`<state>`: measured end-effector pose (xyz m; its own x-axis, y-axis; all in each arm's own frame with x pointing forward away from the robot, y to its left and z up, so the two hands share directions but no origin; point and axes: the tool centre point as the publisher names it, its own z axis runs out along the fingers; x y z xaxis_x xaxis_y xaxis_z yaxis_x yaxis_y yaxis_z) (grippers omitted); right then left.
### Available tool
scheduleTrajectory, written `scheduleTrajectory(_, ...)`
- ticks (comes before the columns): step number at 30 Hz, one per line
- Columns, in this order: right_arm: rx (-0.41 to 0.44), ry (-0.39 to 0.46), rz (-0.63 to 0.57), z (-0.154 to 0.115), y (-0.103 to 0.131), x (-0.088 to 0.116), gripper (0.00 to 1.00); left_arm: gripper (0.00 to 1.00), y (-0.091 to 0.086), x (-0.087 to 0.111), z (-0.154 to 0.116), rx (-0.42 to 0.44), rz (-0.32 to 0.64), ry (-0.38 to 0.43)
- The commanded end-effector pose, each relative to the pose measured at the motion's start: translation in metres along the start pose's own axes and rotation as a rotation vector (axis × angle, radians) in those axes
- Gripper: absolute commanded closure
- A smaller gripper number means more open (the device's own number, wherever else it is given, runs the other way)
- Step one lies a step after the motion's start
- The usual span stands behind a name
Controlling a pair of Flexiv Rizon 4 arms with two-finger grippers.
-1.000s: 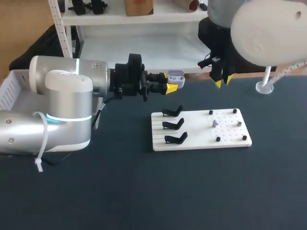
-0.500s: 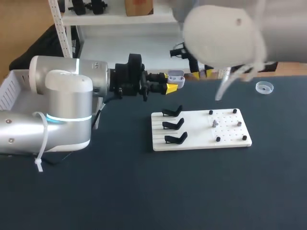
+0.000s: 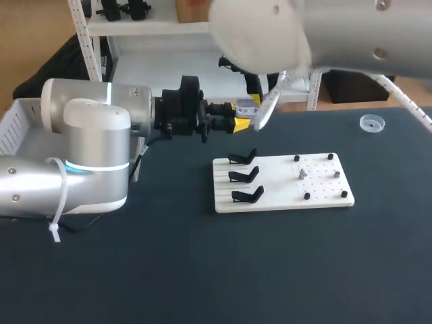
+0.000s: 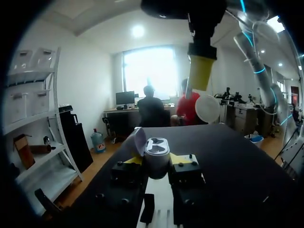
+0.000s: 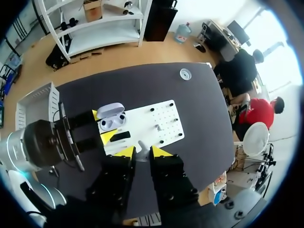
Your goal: Pick up each earbud case from the left stands, insert the matching earbuds, close the lid, and place the case in the box.
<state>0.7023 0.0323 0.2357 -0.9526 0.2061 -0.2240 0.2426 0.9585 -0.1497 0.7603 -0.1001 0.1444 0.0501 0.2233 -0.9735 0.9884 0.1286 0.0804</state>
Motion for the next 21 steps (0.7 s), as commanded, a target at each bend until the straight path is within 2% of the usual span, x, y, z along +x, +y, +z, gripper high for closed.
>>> scheduleTrajectory(1, 0.007, 0.007, 0.001, -0.001, 0.003, -0.002, 1.00, 1.00, -0.001, 0.001, 0.000, -0.004, 0.002, -0.003)
scheduleTrajectory(7, 0.007, 0.007, 0.001, -0.001, 0.003, -0.002, 1.00, 1.00, -0.001, 0.001, 0.000, -0.004, 0.002, -0.003)
scheduleTrajectory(9, 0.000, 0.031, 0.040, 0.004, 0.009, 0.003, 1.00, 1.00, -0.001, 0.001, 0.000, -0.004, 0.002, -0.003)
scheduleTrajectory(13, 0.016, 0.021, 0.127, 0.009, 0.021, 0.009, 1.00, 1.00, -0.001, 0.001, 0.000, -0.004, 0.002, -0.003)
scheduleTrajectory(21, -0.002, 0.042, 0.217, 0.010, 0.027, 0.000, 1.00, 1.00, -0.001, 0.001, 0.000, -0.004, 0.002, -0.003)
